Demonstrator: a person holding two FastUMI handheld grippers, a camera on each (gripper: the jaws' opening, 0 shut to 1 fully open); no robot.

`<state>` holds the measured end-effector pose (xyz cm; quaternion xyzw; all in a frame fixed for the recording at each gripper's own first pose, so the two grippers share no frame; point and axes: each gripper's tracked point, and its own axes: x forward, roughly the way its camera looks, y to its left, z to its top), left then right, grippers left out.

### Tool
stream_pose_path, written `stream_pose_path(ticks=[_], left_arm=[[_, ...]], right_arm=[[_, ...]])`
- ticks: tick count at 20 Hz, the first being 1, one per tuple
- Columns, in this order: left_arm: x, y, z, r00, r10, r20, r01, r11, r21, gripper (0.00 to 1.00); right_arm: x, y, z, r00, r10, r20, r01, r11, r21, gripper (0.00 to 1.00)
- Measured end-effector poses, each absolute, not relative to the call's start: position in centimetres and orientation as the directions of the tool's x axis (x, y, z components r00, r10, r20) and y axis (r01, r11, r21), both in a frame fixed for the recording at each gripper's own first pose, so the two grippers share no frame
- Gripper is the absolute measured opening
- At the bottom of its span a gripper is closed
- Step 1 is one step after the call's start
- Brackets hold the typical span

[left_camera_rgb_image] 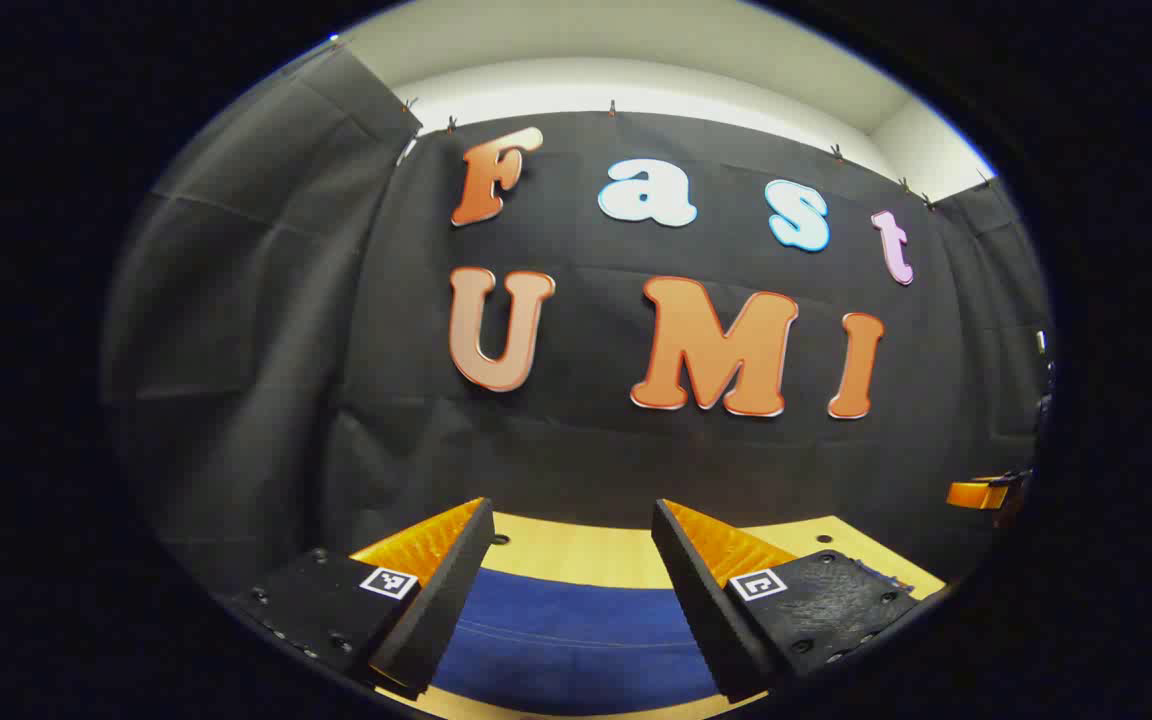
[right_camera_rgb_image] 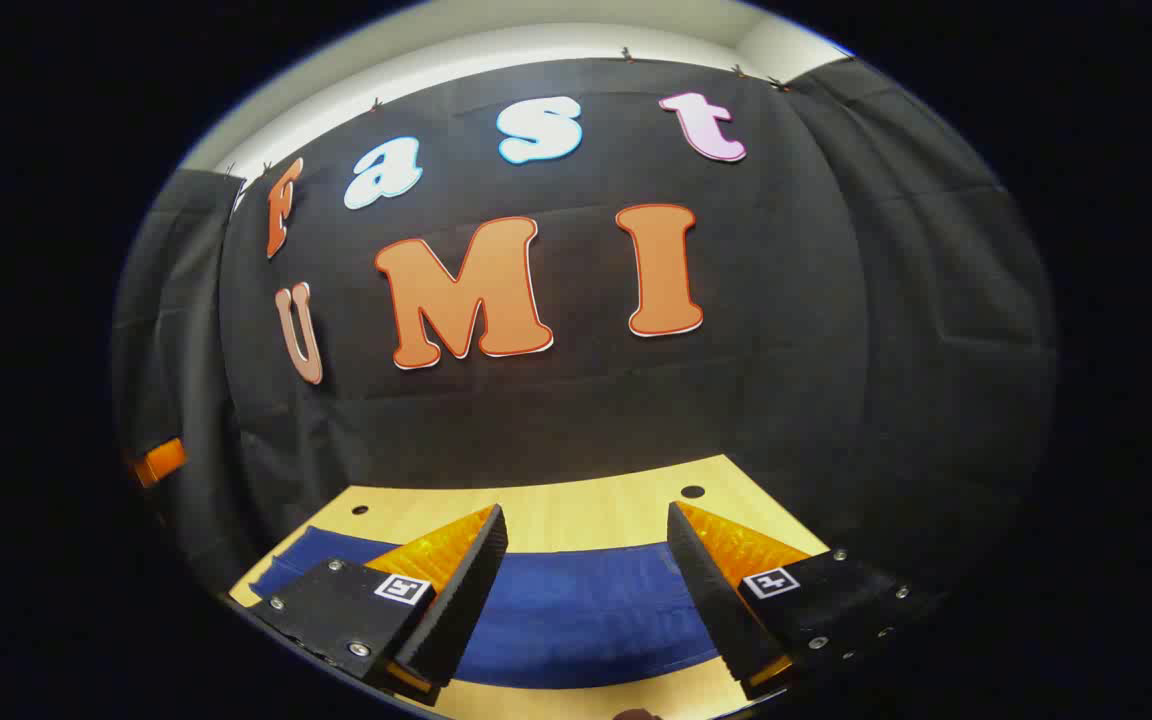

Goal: Grasp the waist and the cuffs of the jeans and fold them to make the two legs overlap; first hold the waist and fold one-third of the jeans toward the cuffs, then hold the cuffs and fold the remaining one-third in the same direction to finish folding.

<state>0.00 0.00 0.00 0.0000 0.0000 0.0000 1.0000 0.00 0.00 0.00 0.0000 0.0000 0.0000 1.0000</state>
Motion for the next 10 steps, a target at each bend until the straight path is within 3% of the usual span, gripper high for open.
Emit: stream_pose_path(ticks=[6,10], left_arm=[[0.7,2.2,-0.4,0.999,0.045,0.017,-0.046,0.999,0.025,0.96],[1.6,5.1,0.0,0.999,0.032,0.011,-0.032,0.999,-0.010,0.96]], right_arm=[[1.4,-2.9,-0.1,0.998,-0.060,-0.002,0.060,0.997,-0.047,0.98],[1.2,-0.9,0.2,0.996,-0.093,0.003,0.093,0.995,0.026,0.98]])
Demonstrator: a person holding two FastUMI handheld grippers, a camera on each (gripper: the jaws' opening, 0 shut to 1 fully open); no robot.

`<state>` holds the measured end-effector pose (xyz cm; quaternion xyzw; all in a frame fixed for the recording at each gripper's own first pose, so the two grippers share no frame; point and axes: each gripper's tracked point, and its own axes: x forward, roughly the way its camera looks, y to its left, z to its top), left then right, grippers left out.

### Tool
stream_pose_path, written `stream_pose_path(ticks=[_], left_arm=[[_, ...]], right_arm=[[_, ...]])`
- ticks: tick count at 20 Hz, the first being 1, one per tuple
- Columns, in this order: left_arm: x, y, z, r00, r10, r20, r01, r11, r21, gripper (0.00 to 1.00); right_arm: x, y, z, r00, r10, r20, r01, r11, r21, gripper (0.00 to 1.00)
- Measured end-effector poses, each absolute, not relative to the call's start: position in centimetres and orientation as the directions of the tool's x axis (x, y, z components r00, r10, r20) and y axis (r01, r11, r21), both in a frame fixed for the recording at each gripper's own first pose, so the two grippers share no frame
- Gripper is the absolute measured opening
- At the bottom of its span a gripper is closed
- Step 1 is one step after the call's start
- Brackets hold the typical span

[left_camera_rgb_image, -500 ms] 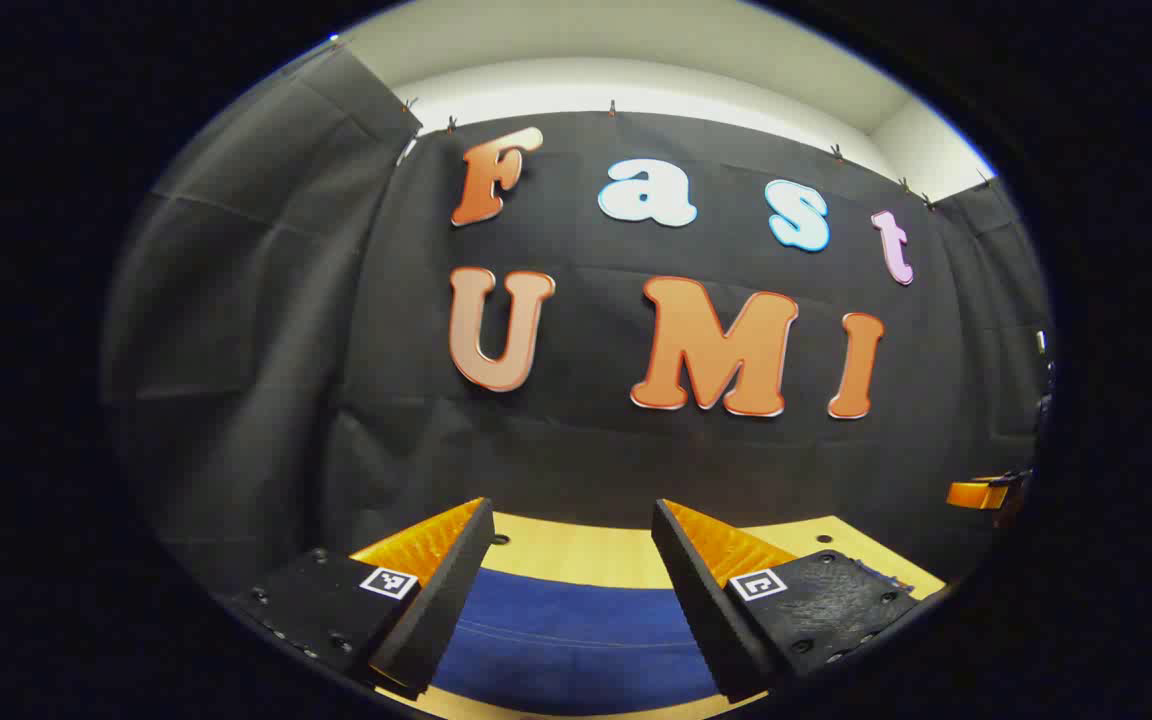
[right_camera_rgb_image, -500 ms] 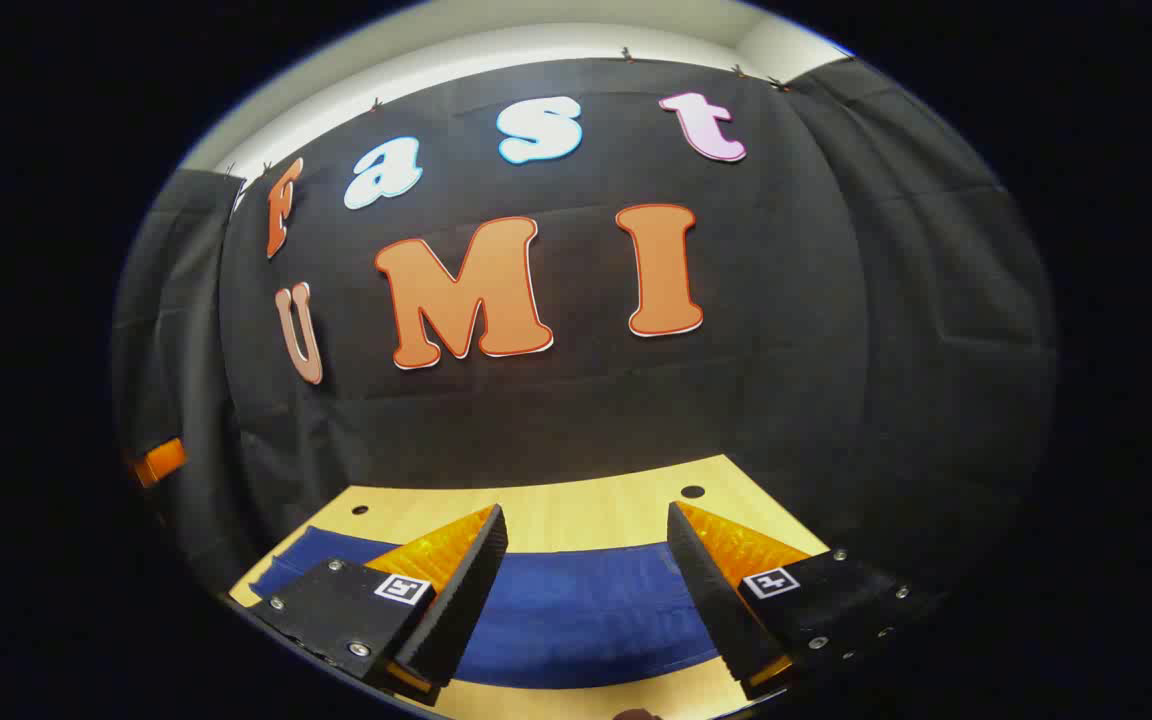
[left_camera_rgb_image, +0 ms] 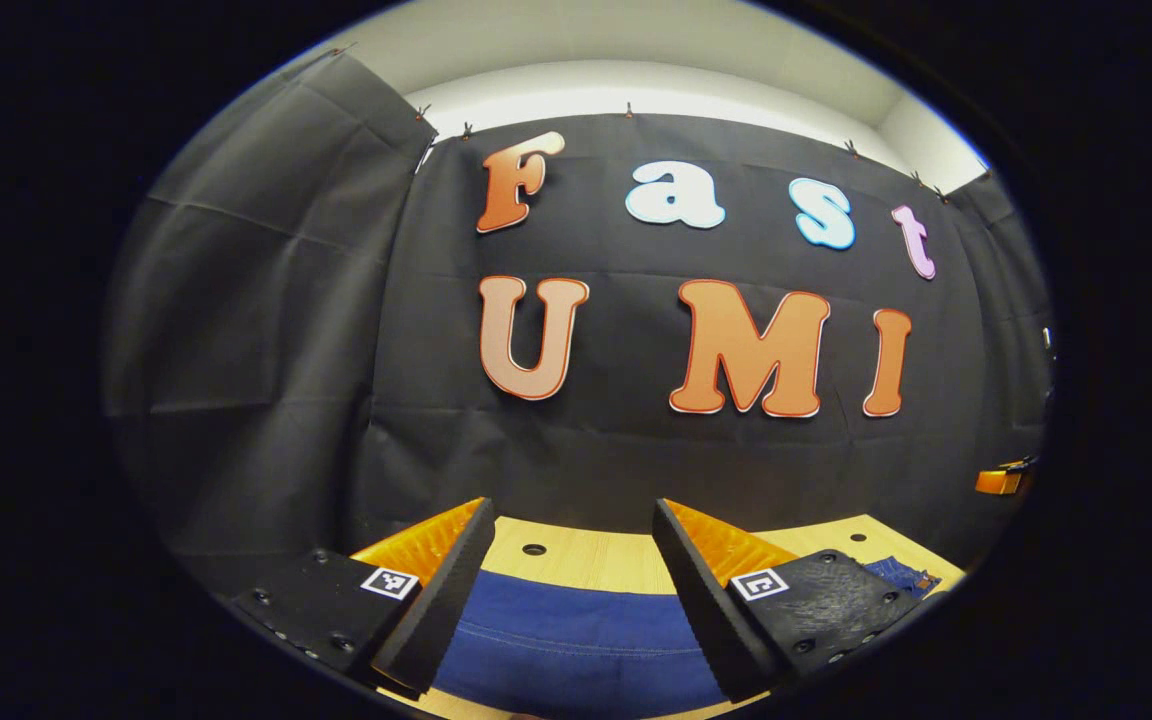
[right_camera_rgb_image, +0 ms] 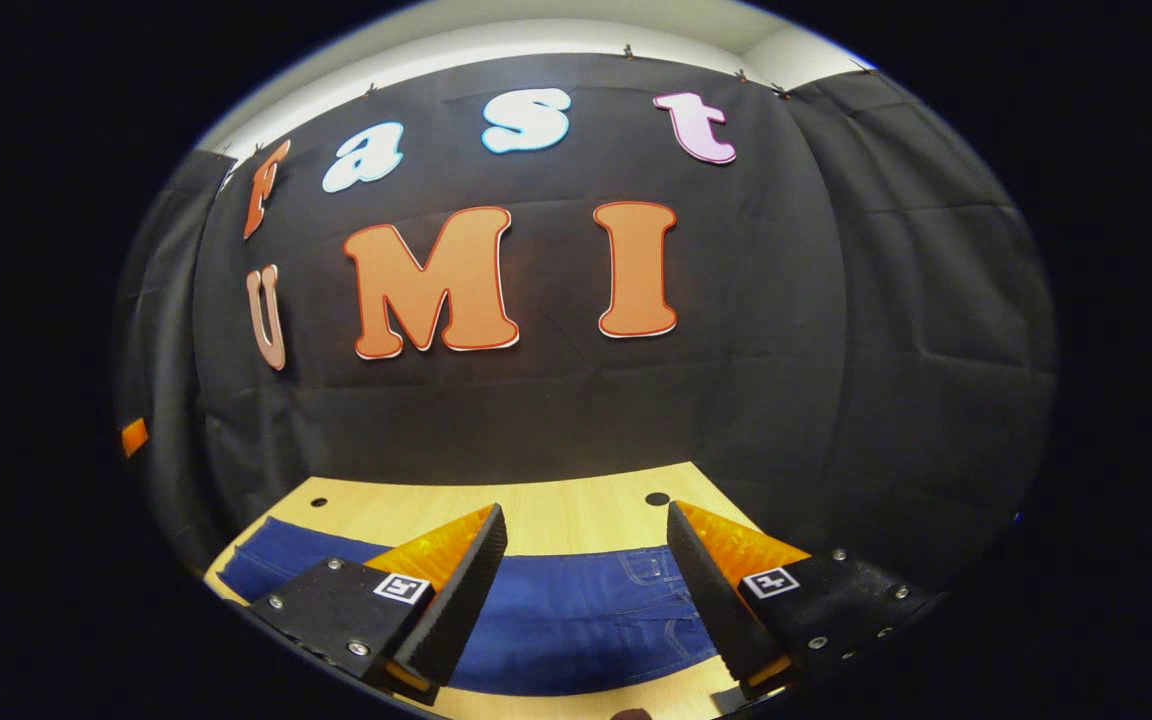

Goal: Grasp the waist and the cuffs of the jeans and fold them to make the two legs overlap; first hold the waist and fold one-third of the jeans toward the cuffs, then hold the cuffs and fold the remaining one-third in the same direction to finish folding.

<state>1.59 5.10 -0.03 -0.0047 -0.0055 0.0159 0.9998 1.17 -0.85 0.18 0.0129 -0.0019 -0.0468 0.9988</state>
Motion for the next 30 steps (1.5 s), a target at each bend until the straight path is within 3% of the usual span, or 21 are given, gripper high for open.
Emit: stream_pose_path(ticks=[5,7,16,20,24,30], left_arm=[[2.0,8.2,0.9,0.998,0.056,0.016,-0.056,0.998,0.010,0.96],[2.0,8.3,0.7,0.999,0.044,0.013,-0.045,0.998,0.039,0.96],[3.4,9.7,-4.6,0.997,0.059,-0.051,-0.040,0.950,0.308,0.98],[3.9,11.7,-11.0,0.986,0.049,-0.157,0.034,0.875,0.483,1.00],[3.9,14.0,-17.4,0.960,0.067,-0.273,0.144,0.718,0.681,0.98],[1.1,13.4,-26.5,0.902,-0.003,-0.432,0.385,0.462,0.799,0.98]], right_arm=[[0.6,2.8,-0.5,0.998,-0.065,0.025,0.063,0.997,0.043,1.00],[0.5,4.0,-2.0,0.999,-0.041,-0.023,0.042,0.999,0.023,1.00],[0.0,3.4,-3.6,0.993,-0.075,-0.092,0.077,0.997,0.022,0.98],[-0.3,3.4,-6.0,0.985,-0.078,-0.156,0.088,0.994,0.062,0.98],[-1.4,3.8,-9.2,0.968,-0.061,-0.245,0.071,0.997,0.032,0.98],[-1.9,2.6,-12.5,0.936,-0.061,-0.347,0.050,0.998,-0.038,0.98]])
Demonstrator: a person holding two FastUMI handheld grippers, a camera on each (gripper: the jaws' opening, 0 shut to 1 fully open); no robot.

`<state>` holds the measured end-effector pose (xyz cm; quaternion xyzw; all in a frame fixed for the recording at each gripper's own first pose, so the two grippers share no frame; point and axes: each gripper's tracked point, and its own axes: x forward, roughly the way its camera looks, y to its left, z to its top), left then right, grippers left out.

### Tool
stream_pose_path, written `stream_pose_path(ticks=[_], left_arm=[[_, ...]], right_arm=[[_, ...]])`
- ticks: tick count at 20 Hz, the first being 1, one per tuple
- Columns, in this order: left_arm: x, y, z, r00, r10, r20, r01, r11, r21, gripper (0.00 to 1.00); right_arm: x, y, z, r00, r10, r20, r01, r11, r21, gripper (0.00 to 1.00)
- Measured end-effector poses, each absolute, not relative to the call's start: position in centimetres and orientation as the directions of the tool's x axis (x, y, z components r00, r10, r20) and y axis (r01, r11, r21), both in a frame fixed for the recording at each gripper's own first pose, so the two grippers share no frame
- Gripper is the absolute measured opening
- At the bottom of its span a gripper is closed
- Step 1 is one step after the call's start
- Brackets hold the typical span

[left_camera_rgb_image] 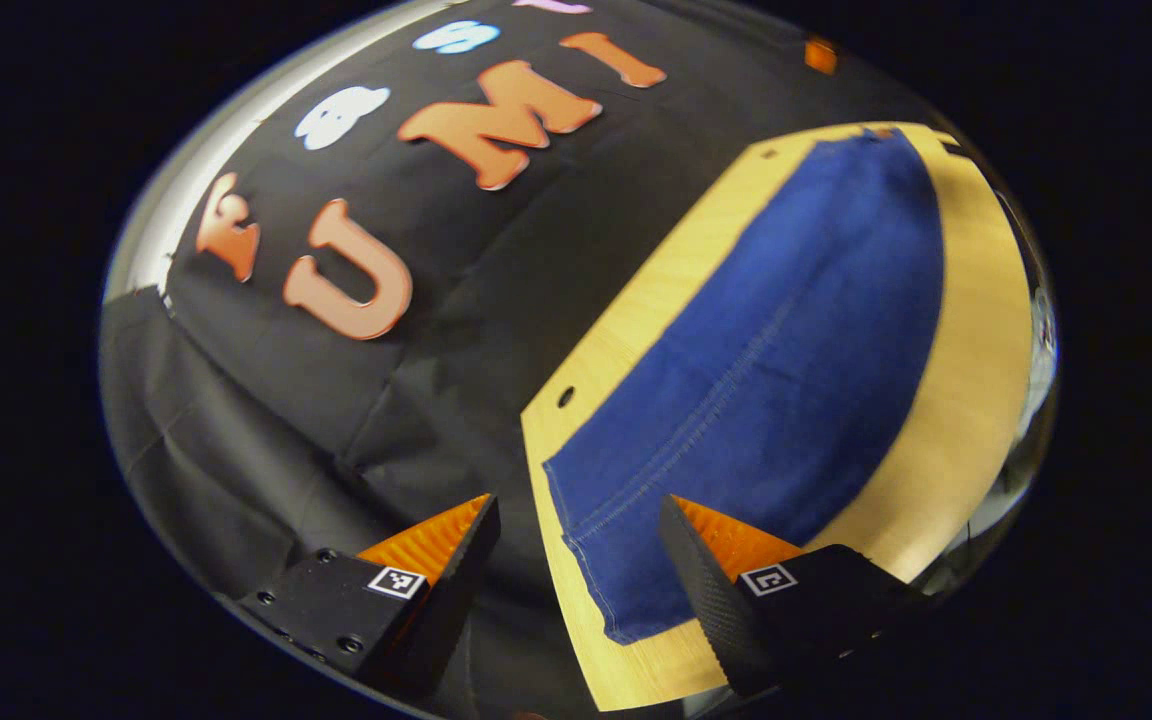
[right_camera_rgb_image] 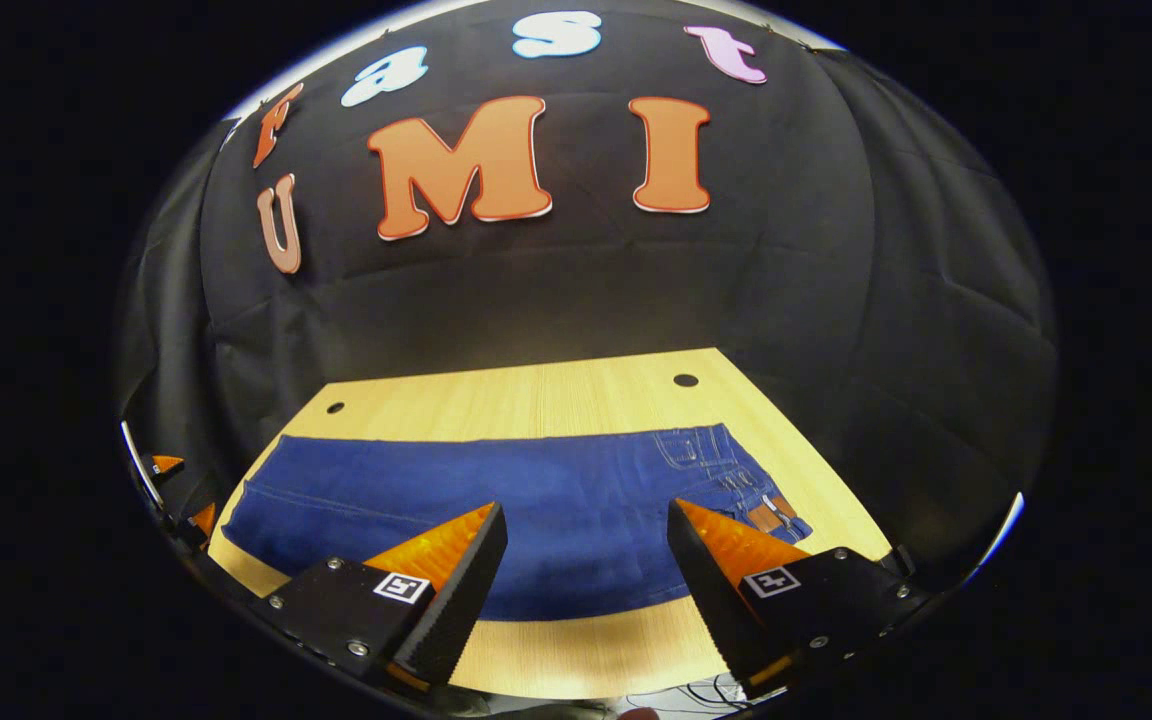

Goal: Grasp the waist and the cuffs of the jeans and fold them to make the two legs overlap; first hold the waist and fold one-third of the jeans toward the cuffs, then hold the cuffs and fold the remaining one-third in the same direction to finish folding.

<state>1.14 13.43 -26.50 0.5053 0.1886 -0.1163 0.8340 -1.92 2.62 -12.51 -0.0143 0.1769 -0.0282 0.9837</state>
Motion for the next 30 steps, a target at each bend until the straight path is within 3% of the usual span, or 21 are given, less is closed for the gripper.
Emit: stream_pose_path(ticks=[6,12,18,22,25,27,29,30], left_arm=[[-1.2,14.8,-32.6,0.819,-0.010,-0.574,0.563,0.213,0.799,0.98],[-2.7,15.9,-36.7,0.707,0.002,-0.707,0.706,0.049,0.706,0.98],[-2.0,17.2,-39.0,0.610,0.052,-0.791,0.792,0.001,0.611,0.98],[-1.5,17.1,-39.7,0.633,0.072,-0.771,0.774,-0.079,0.628,0.97],[0.0,16.8,-39.7,0.702,0.059,-0.710,0.711,-0.117,0.693,0.95],[1.0,16.4,-40.1,0.742,0.064,-0.667,0.670,-0.125,0.732,0.91],[2.4,16.4,-41.3,0.748,0.069,-0.660,0.663,-0.114,0.740,0.82],[3.3,16.2,-41.8,0.752,0.060,-0.656,0.658,-0.113,0.744,0.62]], right_arm=[[-2.1,1.3,-13.2,0.926,-0.073,-0.370,0.063,0.997,-0.040,0.98],[-1.6,1.7,-13.3,0.922,-0.047,-0.384,0.048,0.999,-0.007,0.98],[-1.4,1.8,-14.3,0.909,-0.043,-0.414,0.039,0.999,-0.017,0.98],[-1.5,1.4,-14.4,0.902,-0.059,-0.427,0.061,0.998,-0.010,0.98],[-1.4,0.4,-14.5,0.900,-0.082,-0.429,0.085,0.996,-0.011,0.98],[-1.5,-0.1,-14.8,0.893,-0.094,-0.441,0.100,0.995,-0.009,0.98],[-1.3,-0.4,-15.1,0.888,-0.100,-0.450,0.106,0.994,-0.011,0.98],[-1.1,-0.7,-15.2,0.886,-0.108,-0.452,0.110,0.994,-0.022,0.98]])
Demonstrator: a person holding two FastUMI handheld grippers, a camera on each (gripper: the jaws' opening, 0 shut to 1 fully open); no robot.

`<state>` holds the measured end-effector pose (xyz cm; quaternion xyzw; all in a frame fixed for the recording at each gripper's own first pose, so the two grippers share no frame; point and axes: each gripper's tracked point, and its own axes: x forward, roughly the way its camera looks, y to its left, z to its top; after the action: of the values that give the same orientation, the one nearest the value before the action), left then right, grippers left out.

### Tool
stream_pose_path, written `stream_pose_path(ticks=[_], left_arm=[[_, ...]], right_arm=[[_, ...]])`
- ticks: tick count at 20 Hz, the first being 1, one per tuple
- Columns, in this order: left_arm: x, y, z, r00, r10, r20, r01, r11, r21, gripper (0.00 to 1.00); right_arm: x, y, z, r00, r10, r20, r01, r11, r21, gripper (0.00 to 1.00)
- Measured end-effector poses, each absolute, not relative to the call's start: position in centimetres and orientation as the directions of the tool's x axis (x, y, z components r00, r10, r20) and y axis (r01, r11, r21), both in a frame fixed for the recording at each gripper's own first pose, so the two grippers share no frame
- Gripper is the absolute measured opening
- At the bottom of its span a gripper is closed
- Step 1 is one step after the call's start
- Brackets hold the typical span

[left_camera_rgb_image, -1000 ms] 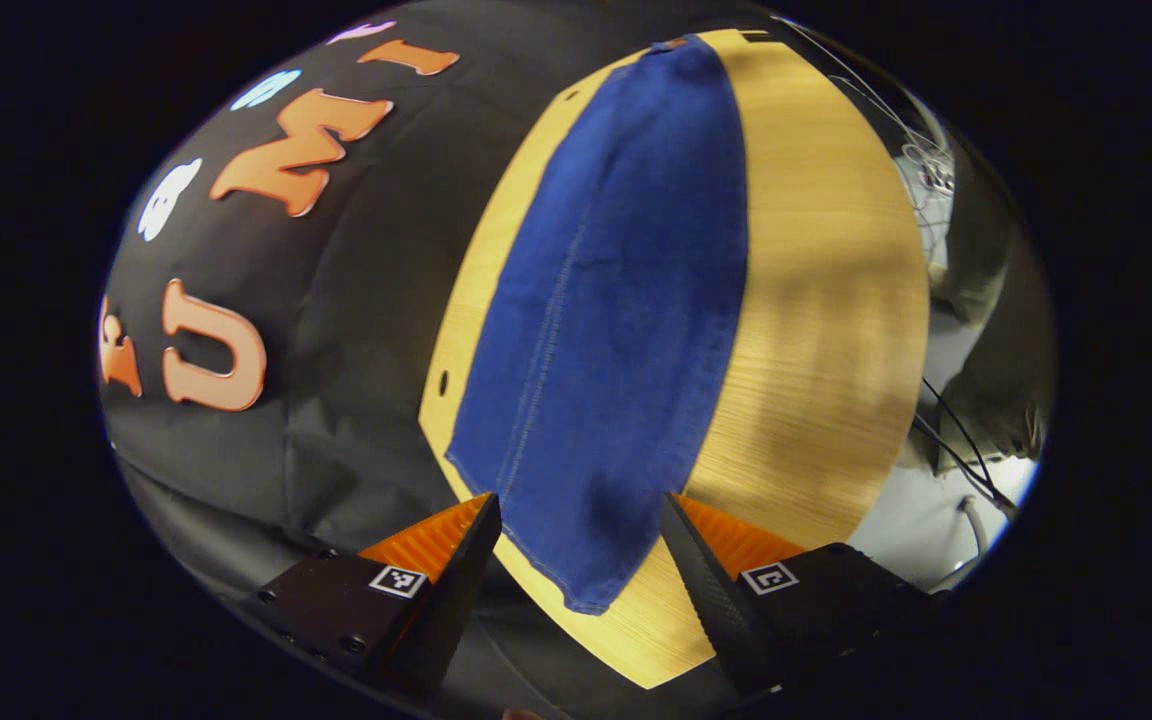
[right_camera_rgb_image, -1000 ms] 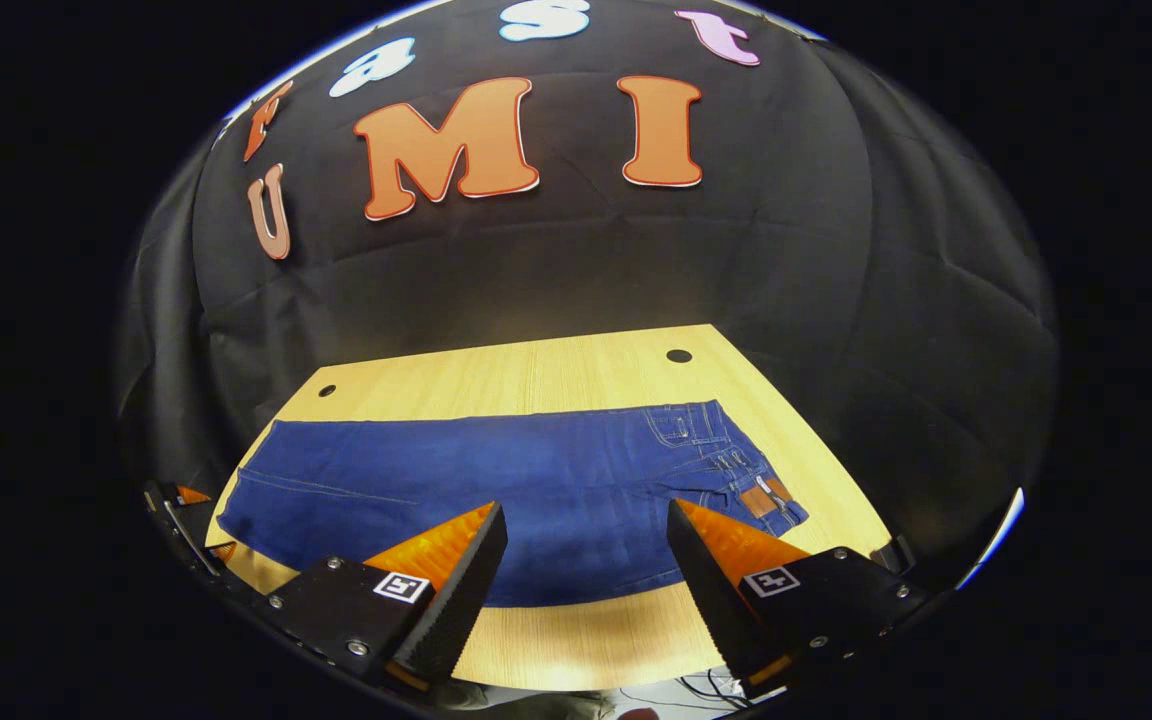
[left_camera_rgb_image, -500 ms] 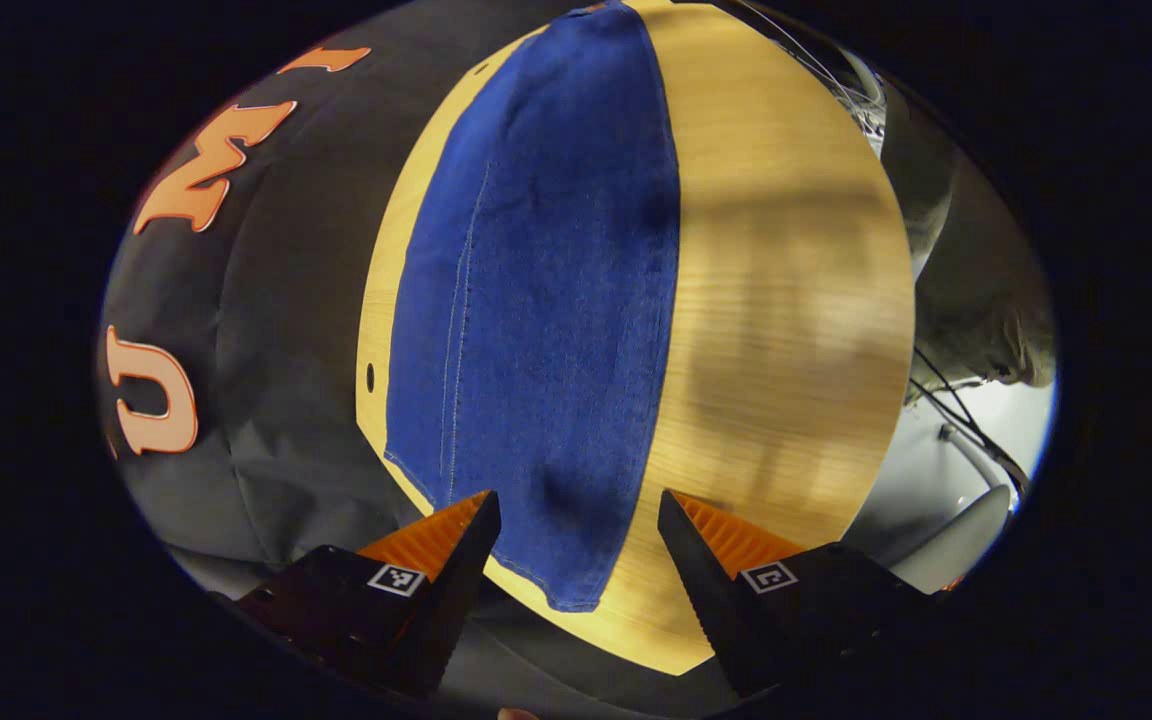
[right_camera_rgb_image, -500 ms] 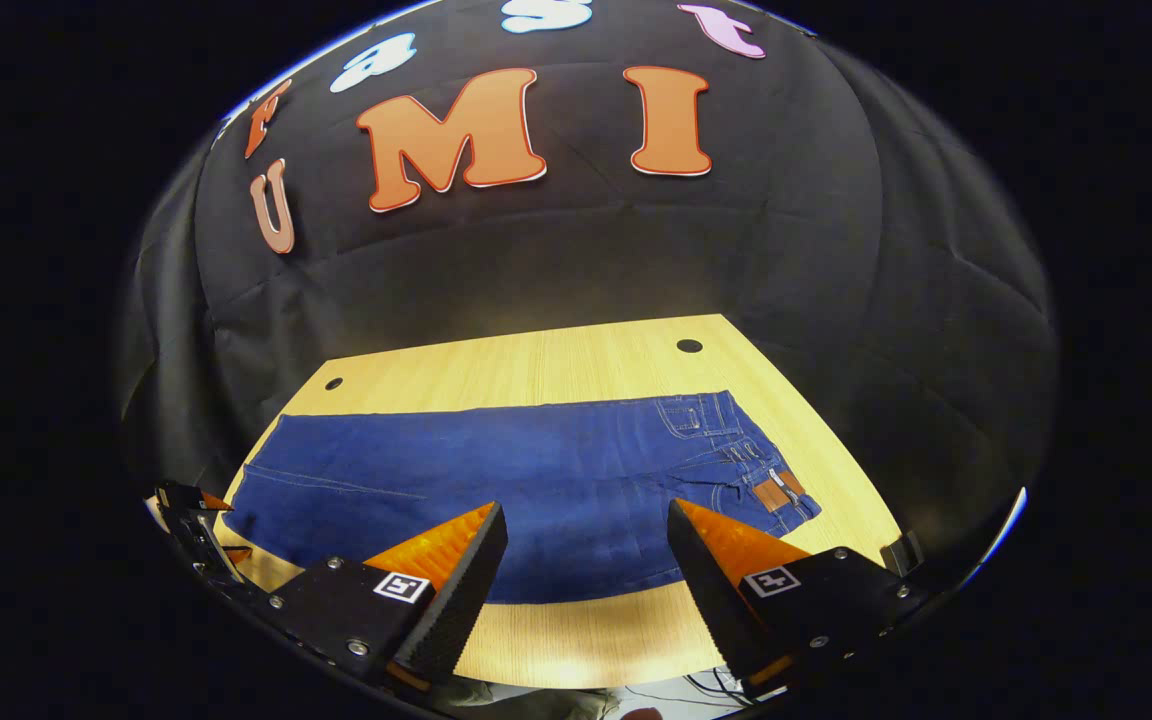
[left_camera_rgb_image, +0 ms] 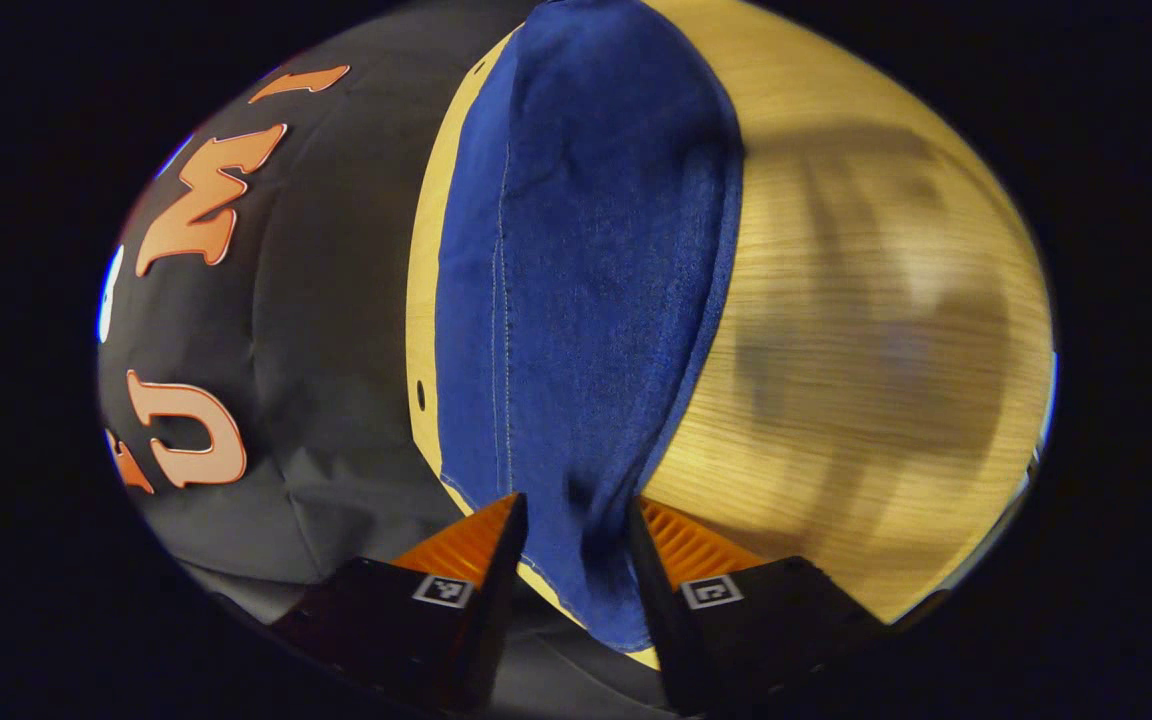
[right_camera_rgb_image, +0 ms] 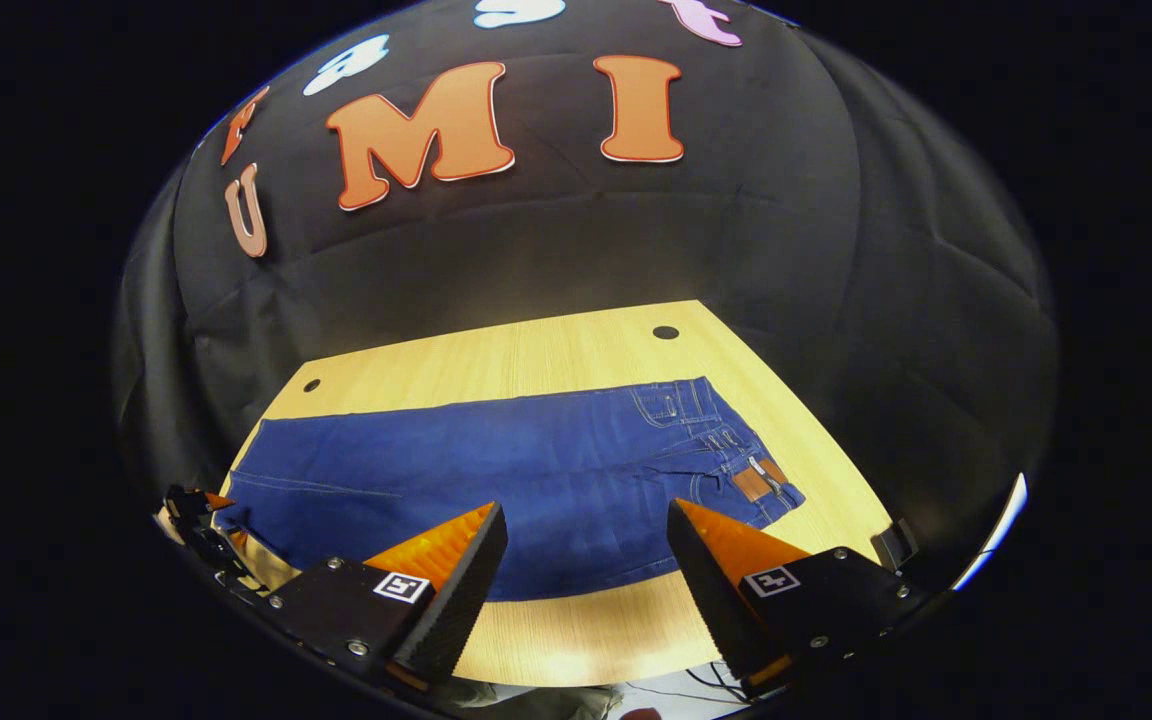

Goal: Grasp the waist and the cuffs of the jeans and fold them to make the two legs overlap; first hold the waist and fold one-third of the jeans toward the cuffs, then hold the cuffs and fold the remaining one-third in the same direction to finish folding.

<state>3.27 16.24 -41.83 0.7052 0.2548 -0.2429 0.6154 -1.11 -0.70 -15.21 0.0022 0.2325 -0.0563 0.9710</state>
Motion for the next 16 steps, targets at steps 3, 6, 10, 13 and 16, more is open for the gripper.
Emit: stream_pose_path(ticks=[3,6,10,13,16], left_arm=[[4.3,16.0,-42.4,0.746,0.053,-0.663,0.664,-0.122,0.738,0.28],[4.1,16.4,-42.7,0.709,0.061,-0.702,0.705,-0.065,0.706,0.07],[3.7,16.2,-41.6,0.702,0.083,-0.707,0.712,-0.038,0.702,0.07],[3.7,16.3,-41.7,0.702,0.104,-0.705,0.711,-0.047,0.701,0.07],[3.9,16.2,-41.6,0.702,0.117,-0.703,0.711,-0.050,0.701,0.07]], right_arm=[[-0.5,-2.8,-15.0,0.892,-0.154,-0.424,0.109,0.986,-0.128,0.98],[0.0,-7.9,-13.5,0.907,-0.269,-0.323,0.115,0.898,-0.424,0.98],[-0.5,-12.2,-14.4,0.908,-0.321,-0.270,-0.009,0.629,-0.777,0.98],[-0.9,-14.5,-18.7,0.882,-0.338,-0.329,-0.120,0.515,-0.849,0.98],[-0.9,-14.7,-21.9,0.872,-0.313,-0.375,-0.276,0.318,-0.907,0.98]])
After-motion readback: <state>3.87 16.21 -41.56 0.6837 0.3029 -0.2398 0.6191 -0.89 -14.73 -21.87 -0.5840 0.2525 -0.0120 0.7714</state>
